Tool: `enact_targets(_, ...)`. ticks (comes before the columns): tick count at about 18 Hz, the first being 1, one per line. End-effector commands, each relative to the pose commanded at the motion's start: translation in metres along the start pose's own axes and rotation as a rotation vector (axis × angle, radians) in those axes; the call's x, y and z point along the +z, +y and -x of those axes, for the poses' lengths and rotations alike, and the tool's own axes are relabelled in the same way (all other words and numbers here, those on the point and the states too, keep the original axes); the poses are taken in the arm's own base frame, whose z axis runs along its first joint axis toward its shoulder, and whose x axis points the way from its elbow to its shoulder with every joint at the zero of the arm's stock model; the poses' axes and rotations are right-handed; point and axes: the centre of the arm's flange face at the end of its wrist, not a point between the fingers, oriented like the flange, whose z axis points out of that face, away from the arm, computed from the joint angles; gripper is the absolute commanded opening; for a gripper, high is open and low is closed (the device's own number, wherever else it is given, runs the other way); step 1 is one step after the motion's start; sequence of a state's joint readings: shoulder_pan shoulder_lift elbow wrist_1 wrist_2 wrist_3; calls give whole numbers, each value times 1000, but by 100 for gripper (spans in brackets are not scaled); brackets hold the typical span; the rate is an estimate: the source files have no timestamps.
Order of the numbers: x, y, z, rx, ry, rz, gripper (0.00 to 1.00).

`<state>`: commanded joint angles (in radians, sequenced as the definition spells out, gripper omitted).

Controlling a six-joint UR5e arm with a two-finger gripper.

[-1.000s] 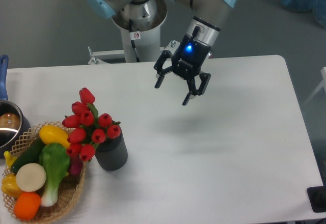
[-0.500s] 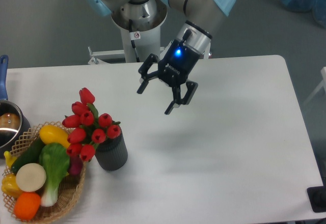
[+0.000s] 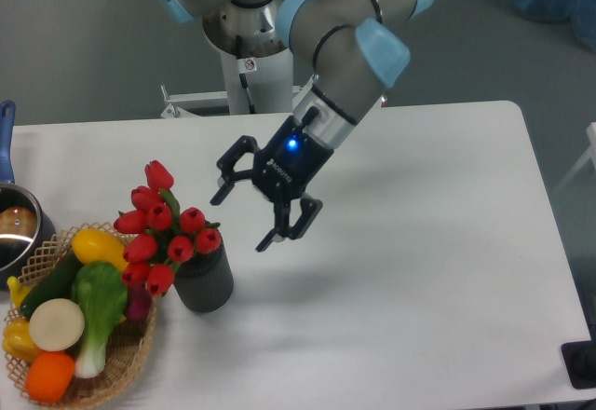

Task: Pick up the flowers from the vase
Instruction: 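Move the open gripper across the table toward the red tulip stems, then close the gripper around the tulip stems above the grey vase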

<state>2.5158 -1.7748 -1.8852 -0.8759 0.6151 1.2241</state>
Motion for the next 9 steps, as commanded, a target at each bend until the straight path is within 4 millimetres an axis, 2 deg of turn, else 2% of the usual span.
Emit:
enact_targets(4, 15, 6, 0, -9, 30, 1, 100)
enact_targets(6, 26, 0, -7, 6, 52, -1, 100)
enact_targets(9, 30, -2, -10, 3, 72, -29, 100)
